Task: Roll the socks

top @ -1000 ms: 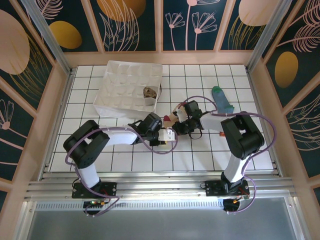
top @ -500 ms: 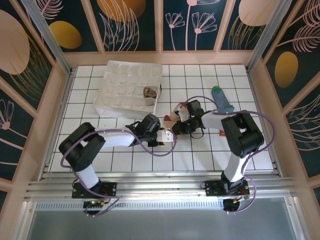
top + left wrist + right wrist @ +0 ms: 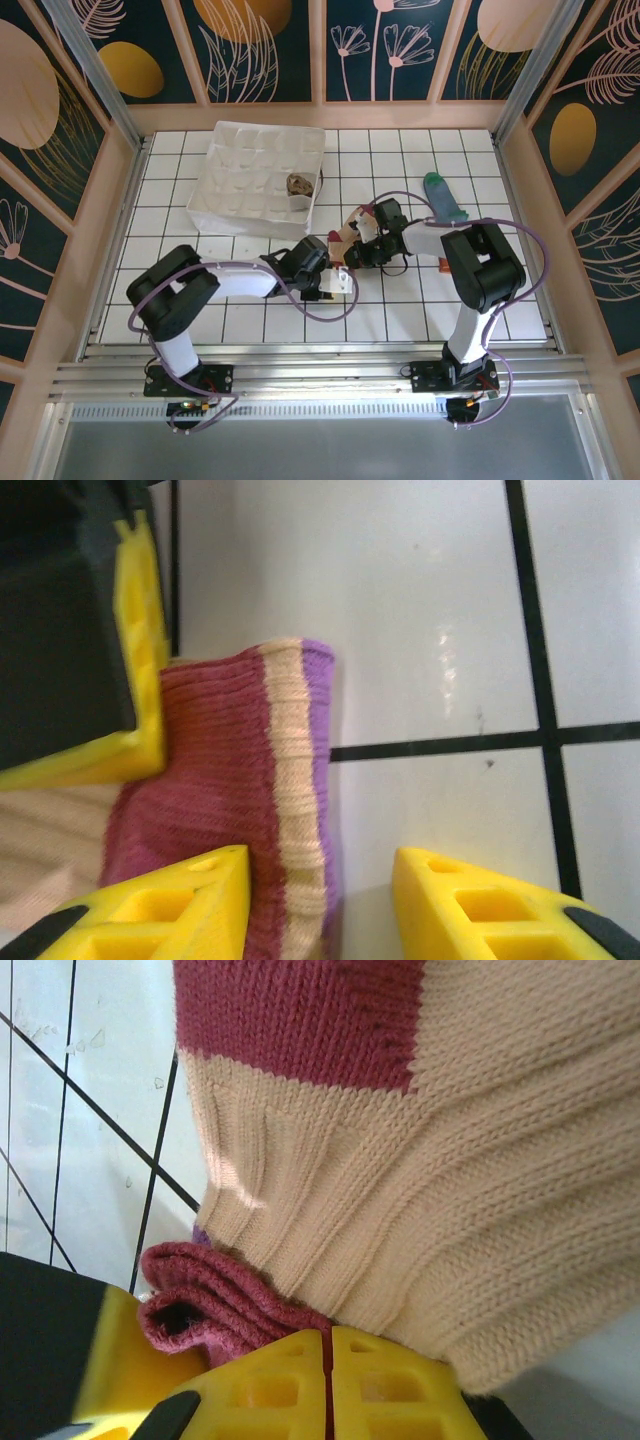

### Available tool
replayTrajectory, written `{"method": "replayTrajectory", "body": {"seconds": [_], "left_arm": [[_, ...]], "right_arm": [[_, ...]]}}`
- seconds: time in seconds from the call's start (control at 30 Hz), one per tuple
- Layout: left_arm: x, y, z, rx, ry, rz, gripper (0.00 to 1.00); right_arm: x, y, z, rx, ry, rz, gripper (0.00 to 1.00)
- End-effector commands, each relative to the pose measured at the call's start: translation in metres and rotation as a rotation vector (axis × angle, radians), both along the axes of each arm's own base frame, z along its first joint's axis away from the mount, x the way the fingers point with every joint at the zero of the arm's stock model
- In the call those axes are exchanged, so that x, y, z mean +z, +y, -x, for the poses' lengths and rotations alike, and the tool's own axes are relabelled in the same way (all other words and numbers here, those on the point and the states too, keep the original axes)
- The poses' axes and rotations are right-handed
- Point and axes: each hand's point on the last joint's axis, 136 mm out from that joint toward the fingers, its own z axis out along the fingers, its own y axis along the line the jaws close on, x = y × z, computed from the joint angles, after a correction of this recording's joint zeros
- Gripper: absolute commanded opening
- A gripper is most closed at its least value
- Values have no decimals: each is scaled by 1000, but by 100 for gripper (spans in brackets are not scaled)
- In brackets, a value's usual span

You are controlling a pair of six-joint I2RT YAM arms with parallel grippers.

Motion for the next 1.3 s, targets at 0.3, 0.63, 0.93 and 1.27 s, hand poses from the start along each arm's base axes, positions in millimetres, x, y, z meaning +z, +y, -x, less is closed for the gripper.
{"method": "replayTrajectory", "body": {"seconds": [0.3, 0.63, 0.93, 1.27], "left_arm": [[-16, -3, 9, 30, 167, -61, 8], [-1, -16, 35, 70, 673, -59, 0], [14, -16, 28, 99, 858, -34, 0], [21, -20, 21, 108, 971, -19, 0]], "right_arm": [[-37, -23, 48, 31, 185, 64, 12], [24, -28, 18, -168, -61, -160, 28], [27, -63, 19, -329, -131, -93, 23], [83, -33, 45, -129, -343, -343, 33]]}}
